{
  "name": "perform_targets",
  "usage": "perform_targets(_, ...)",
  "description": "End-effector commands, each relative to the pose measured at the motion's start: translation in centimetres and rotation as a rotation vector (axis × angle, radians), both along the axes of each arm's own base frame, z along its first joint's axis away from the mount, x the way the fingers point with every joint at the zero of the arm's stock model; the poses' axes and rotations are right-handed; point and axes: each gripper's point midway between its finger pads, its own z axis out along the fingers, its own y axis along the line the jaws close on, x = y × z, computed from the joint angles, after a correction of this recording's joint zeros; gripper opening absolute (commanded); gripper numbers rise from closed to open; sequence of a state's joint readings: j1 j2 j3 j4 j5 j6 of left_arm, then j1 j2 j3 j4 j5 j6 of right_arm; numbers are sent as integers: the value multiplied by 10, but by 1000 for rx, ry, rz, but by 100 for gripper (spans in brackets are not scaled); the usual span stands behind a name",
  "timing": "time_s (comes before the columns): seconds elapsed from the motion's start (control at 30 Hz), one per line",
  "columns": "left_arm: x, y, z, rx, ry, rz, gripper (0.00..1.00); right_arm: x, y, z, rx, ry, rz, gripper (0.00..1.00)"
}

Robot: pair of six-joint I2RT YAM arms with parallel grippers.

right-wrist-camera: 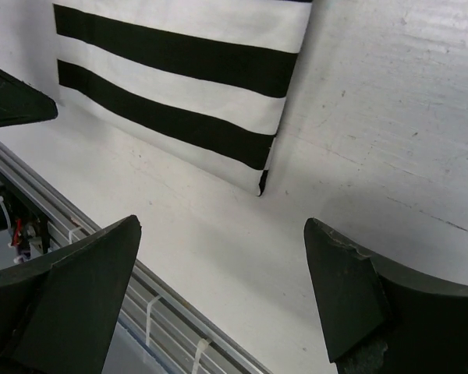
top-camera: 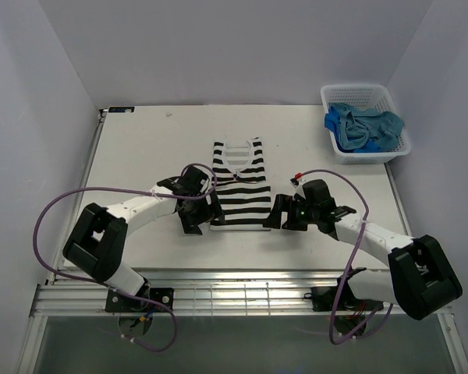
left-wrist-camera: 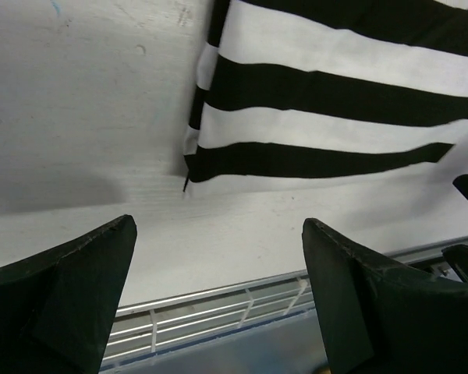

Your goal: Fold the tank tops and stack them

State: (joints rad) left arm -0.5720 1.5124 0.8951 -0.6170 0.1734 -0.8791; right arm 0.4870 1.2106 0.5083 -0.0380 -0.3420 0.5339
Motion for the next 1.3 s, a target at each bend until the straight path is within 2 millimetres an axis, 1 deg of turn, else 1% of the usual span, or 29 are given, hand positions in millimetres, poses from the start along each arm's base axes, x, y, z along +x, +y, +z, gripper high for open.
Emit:
perform_targets(0.0, 6, 7, -11, 38, -2, 14, 98, 3, 5, -4, 1, 26, -6, 91)
perform_targets(0.07, 7, 7, -21, 50, 18, 19, 98, 2, 6, -11, -1, 54, -1, 94)
perform_targets(0.1, 8, 8, -23, 49, 27, 25, 95, 1, 7, -14, -3, 68, 0, 96)
perform_targets(0.13, 7, 6, -26, 43, 34, 20, 87, 0, 7, -16, -5, 80, -2, 99)
perform_targets(0.17, 6, 7, -31, 43, 44, 24, 82, -2, 6, -22, -16, 100, -4, 100)
perform_targets(0.2, 4, 7, -33, 39, 50, 25, 76, 2, 8, -22, -6, 88, -5, 98)
perform_targets(0.23, 3, 8, -35, 37, 53, 25, 72, 1, 7, -24, -8, 94, -6, 95)
perform_targets(0.27, 2, 9, -37, 37, 60, 33, 63, 0, 7, -29, -15, 111, -9, 93)
perform_targets(0.3, 0, 10, -42, 40, 67, 35, 60, 0, 8, -30, -13, 114, -4, 92)
perform_targets(0.33, -1, 11, -44, 41, 73, 38, 56, 1, 9, -31, -14, 117, -4, 88)
perform_targets(0.37, -1, 11, -46, 38, 74, 39, 47, 1, 9, -34, -18, 130, -3, 85)
perform_targets(0.43, -4, 13, -50, 41, 90, 39, 38, 1, 12, -35, -11, 134, 6, 76)
perform_targets(0.47, -4, 12, -51, 36, 88, 38, 29, 2, 12, -37, -15, 140, 1, 73)
perform_targets(0.5, -4, 12, -52, 38, 92, 36, 23, 3, 12, -37, -15, 142, -6, 72)
perform_targets(0.57, -2, 12, -53, 41, 89, 34, 17, 4, 10, -39, -31, 144, -16, 65)
perform_targets(0.63, -1, 11, -54, 42, 90, 31, 8, 3, 9, -41, -42, 151, -19, 59)
perform_targets(0.67, 0, 11, -54, 44, 89, 32, 6, 4, 9, -43, -46, 157, -18, 56)
perform_targets(0.7, 0, 11, -54, 45, 87, 29, 0, 3, 9, -44, -50, 162, -19, 54)
perform_targets(0.73, 1, 11, -55, 48, 86, 32, 0, 3, 9, -45, -52, 165, -17, 49)
perform_targets(0.83, 1, 11, -54, 45, 78, 31, 0, 1, 9, -50, -64, 180, -17, 37)
perform_targets(0.9, 2, 11, -51, 36, 59, 32, 0, 4, 7, -52, -78, 175, -38, 31)
perform_targets(0.93, 2, 12, -49, 33, 50, 32, 0, 5, 6, -52, -80, 170, -42, 18)
perform_targets(1.0, 3, 12, -41, 19, 21, 32, 0, 9, 5, -51, -89, 156, -61, 8)
perform_targets(1.07, 2, 11, -36, 2, 9, 27, 0, 11, 5, -44, -80, 138, -64, 8)
perform_targets(1.13, 0, 8, -25, -28, -9, 22, 0, 6, 4, -41, -80, 140, -56, 8)
perform_targets(1.17, -2, 7, -22, -43, -6, 19, 0, 0, 4, -34, -72, 137, -36, 8)
perform_targets(1.2, -9, 4, -16, -78, -1, 7, 0, -9, 1, -33, -76, 151, -25, 8)
perform_targets(1.23, -14, 3, -13, -98, 5, 3, 0, -11, 3, -21, -52, 125, -14, 8)
perform_targets(1.27, -21, 2, -10, -111, 21, -5, 0, -20, 5, -16, -28, 133, 13, 8)
